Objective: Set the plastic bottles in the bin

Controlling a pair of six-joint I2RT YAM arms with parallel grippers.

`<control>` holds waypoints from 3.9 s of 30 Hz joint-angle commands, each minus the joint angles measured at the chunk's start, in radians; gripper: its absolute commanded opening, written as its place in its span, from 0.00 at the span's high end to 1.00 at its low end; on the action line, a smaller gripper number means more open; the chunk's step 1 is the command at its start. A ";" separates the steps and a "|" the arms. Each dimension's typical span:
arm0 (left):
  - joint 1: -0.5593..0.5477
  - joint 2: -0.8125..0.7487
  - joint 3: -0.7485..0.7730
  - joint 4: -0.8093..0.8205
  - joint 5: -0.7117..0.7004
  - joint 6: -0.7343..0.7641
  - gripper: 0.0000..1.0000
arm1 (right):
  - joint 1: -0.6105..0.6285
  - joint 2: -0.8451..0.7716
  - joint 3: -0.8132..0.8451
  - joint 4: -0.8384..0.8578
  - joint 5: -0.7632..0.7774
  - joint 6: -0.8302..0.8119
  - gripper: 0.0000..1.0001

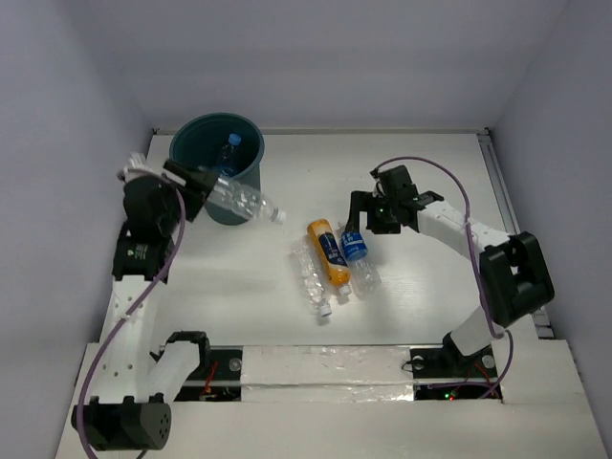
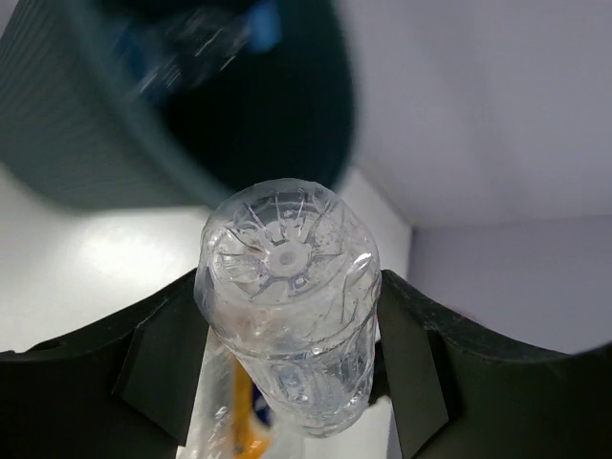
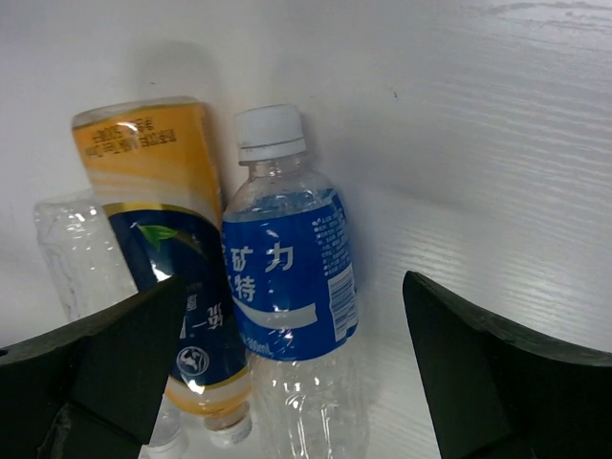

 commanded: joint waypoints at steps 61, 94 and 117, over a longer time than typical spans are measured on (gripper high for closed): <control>-0.249 -0.018 0.085 -0.097 -0.130 0.274 1.00 | 0.227 0.244 0.990 0.310 0.097 0.493 0.43; -0.545 -0.006 -0.296 -0.018 0.089 0.114 0.20 | 0.432 0.558 1.252 0.352 0.627 0.284 0.18; -0.670 0.483 -0.133 0.203 -0.109 -0.002 0.13 | 0.281 -0.314 -0.163 0.193 0.204 0.158 0.11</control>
